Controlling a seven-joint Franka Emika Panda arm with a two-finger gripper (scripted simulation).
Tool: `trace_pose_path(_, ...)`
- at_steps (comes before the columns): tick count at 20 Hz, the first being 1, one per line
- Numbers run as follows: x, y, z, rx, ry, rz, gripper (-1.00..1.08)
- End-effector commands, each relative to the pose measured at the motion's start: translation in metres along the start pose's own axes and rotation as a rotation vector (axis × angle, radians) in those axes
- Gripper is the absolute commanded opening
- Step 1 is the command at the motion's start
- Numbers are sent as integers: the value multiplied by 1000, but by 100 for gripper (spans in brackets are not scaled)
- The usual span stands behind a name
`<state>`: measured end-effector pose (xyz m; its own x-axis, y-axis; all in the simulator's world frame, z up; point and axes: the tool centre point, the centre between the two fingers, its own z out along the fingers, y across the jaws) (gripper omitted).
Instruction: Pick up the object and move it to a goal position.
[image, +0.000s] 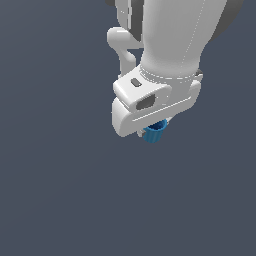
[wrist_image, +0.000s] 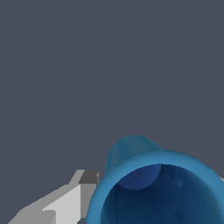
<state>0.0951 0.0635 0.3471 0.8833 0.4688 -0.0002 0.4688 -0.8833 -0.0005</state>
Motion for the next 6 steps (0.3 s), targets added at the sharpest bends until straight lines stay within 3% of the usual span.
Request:
trace_pose_path(1,1,1,-6,0,0,0,-100)
trace_pose_path(6,2,2,-9,0,0,0,-100)
